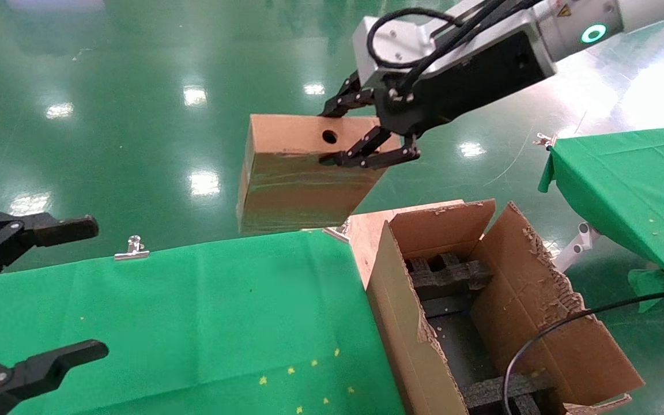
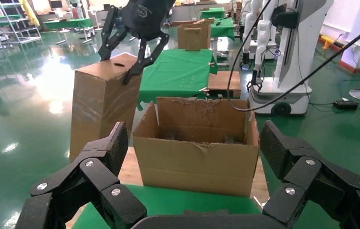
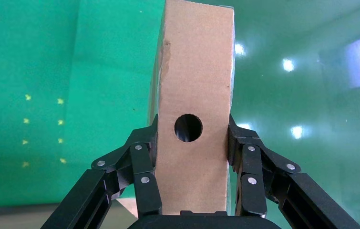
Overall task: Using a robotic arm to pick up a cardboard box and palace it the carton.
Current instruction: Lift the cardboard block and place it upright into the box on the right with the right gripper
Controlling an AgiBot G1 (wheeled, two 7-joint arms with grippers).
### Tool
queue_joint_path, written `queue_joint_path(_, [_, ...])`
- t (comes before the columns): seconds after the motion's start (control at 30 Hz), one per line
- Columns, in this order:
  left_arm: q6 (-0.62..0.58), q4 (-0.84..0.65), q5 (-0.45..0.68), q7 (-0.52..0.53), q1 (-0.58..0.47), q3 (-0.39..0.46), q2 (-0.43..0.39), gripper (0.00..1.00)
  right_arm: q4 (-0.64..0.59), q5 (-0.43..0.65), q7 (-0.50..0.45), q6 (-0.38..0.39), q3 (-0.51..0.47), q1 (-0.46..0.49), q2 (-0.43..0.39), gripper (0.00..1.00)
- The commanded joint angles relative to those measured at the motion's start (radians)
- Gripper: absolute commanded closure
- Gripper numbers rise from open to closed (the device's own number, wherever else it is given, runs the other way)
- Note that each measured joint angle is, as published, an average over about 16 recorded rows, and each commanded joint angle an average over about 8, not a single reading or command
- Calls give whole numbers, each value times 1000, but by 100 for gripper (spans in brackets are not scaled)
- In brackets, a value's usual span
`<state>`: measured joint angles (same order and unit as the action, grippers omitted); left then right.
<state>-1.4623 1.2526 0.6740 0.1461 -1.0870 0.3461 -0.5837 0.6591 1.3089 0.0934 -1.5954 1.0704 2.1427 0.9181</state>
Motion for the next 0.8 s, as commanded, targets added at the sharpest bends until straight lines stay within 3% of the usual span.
queue_joint_path(0.03, [0, 0, 0, 0, 0, 0, 0, 0, -26, -18, 15, -1, 25, 23, 1, 100])
queue_joint_path(0.37, [0, 0, 0, 0, 0, 0, 0, 0, -108, -68, 50, -2, 174, 109, -71, 100])
queue_joint_path(0.8, [0, 0, 0, 0, 0, 0, 0, 0, -191, -42, 75, -3, 380, 239, -231, 100])
